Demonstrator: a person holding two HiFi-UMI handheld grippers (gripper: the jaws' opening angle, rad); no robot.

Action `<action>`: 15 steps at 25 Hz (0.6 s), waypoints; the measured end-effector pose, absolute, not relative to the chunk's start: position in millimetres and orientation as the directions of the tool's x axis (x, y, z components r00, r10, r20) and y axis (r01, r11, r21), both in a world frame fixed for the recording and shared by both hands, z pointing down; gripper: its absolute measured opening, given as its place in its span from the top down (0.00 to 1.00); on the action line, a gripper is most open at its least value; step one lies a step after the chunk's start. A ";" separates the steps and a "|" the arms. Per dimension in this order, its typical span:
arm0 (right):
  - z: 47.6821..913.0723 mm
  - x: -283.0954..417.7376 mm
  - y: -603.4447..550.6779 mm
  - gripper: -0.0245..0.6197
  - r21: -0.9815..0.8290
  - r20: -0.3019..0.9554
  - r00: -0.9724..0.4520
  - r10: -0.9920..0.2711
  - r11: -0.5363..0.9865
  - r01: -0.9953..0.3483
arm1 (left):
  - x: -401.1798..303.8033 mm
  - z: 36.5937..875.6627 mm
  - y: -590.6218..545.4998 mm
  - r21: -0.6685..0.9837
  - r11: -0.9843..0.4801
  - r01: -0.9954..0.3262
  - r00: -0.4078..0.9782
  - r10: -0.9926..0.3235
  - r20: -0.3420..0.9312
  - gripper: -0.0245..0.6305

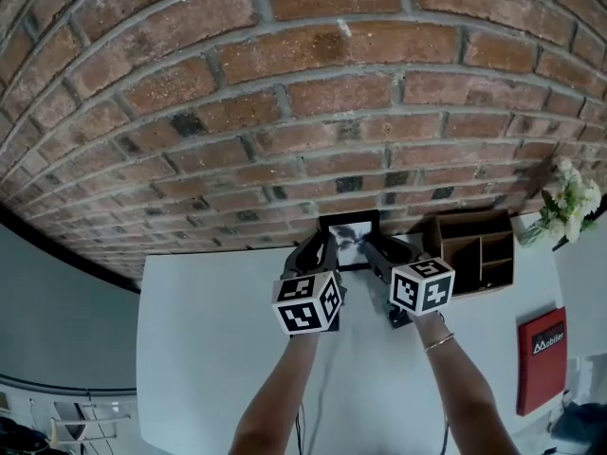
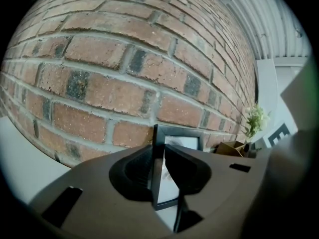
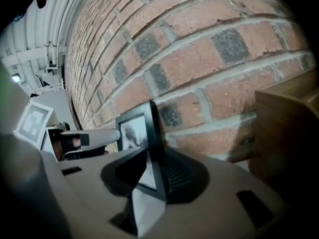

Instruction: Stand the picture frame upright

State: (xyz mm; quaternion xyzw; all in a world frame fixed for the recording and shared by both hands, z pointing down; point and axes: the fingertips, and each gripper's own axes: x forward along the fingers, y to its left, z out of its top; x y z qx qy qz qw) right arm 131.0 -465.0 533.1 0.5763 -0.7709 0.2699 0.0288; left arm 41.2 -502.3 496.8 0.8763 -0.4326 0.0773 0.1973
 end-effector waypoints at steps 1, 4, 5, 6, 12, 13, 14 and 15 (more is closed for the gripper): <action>533.4 131.0 -464.9 0.80 -0.384 0.354 -0.335 -0.873 0.191 -0.904 | 41.4 496.8 -502.5 0.273 -0.551 -0.789 0.614 -0.727 0.306 0.86; 533.5 131.1 -465.9 0.80 -0.384 0.346 -0.335 -0.876 0.194 -0.903 | 41.7 496.0 -503.7 0.255 -0.557 -0.790 0.613 -0.729 0.305 0.86; 533.5 131.1 -466.3 0.80 -0.384 0.344 -0.335 -0.877 0.194 -0.903 | 41.4 496.0 -503.9 0.253 -0.558 -0.790 0.613 -0.729 0.304 0.86; 533.6 131.2 -466.4 0.80 -0.385 0.342 -0.334 -0.878 0.194 -0.902 | 41.3 496.1 -504.0 0.252 -0.560 -0.789 0.614 -0.728 0.304 0.86; 534.2 132.4 -464.7 0.80 -0.394 0.349 -0.328 -0.878 0.180 -0.901 | 42.8 496.5 -503.3 0.256 -0.569 -0.781 0.624 -0.715 0.315 0.85; 534.0 132.7 -464.4 0.80 -0.395 0.349 -0.325 -0.879 0.176 -0.902 | 43.0 496.8 -502.9 0.255 -0.571 -0.781 0.625 -0.713 0.318 0.85; 533.8 133.2 -464.1 0.80 -0.395 0.350 -0.320 -0.881 0.171 -0.903 | 43.0 497.4 -502.3 0.255 -0.571 -0.780 0.626 -0.711 0.322 0.84; 533.5 133.9 -463.9 0.80 -0.395 0.349 -0.315 -0.883 0.166 -0.903 | 42.8 498.0 -501.6 0.255 -0.571 -0.781 0.625 -0.710 0.325 0.84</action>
